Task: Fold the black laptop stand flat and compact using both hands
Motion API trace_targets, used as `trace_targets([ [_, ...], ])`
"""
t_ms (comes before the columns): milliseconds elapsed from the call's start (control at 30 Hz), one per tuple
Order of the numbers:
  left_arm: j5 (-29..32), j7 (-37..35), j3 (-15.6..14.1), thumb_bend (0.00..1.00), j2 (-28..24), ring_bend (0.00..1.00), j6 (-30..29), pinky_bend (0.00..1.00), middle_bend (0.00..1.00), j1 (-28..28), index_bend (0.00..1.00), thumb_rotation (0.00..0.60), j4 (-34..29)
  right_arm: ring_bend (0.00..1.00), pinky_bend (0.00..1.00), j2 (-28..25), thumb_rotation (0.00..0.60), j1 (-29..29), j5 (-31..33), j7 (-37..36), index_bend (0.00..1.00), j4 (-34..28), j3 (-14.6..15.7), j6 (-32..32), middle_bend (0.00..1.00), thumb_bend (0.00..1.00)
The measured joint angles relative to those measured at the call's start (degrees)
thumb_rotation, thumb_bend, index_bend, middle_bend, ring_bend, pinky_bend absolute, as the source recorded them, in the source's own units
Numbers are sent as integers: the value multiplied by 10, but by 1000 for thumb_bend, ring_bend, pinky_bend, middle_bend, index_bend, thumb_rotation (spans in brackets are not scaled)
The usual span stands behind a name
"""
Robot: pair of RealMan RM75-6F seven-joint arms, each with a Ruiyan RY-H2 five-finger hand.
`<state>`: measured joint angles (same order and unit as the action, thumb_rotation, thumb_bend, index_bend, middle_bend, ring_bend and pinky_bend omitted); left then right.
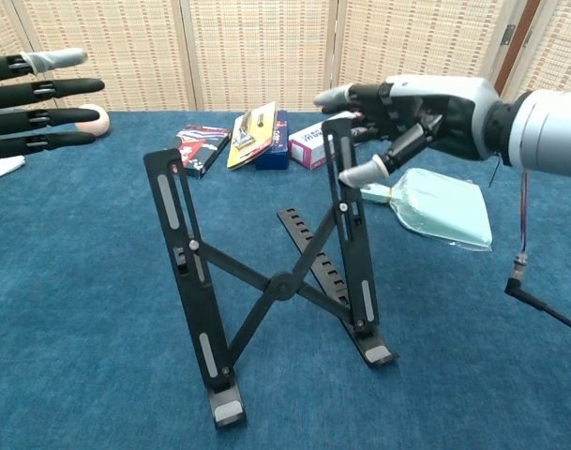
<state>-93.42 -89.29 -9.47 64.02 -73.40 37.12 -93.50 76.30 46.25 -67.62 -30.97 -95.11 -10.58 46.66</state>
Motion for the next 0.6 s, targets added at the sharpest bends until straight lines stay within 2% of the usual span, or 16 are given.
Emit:
trace_targets([
  [133, 16, 98, 12, 171, -10, 99, 23, 54, 85, 3, 0, 600, 2, 0, 19, 10, 600, -14, -6, 44, 0, -2, -16, 70, 0, 27],
  [267, 32, 229, 23, 172, -12, 99, 54, 54, 85, 9, 0, 600, 12, 0, 10, -2, 600, -28, -52, 89, 0, -11, -13, 109, 0, 28],
  [433, 51, 406, 35, 171, 6, 97, 88, 51, 85, 16, 0, 600, 39, 0, 3, -28, 600, -45, -145, 163, 0, -12, 15, 141, 0, 27],
  [600, 67, 582, 48, 171, 52, 65, 124, 31, 64, 22, 0, 600, 88, 0, 0, -45, 600, -60, -229, 256, 0, 1, 59, 165, 0, 27],
])
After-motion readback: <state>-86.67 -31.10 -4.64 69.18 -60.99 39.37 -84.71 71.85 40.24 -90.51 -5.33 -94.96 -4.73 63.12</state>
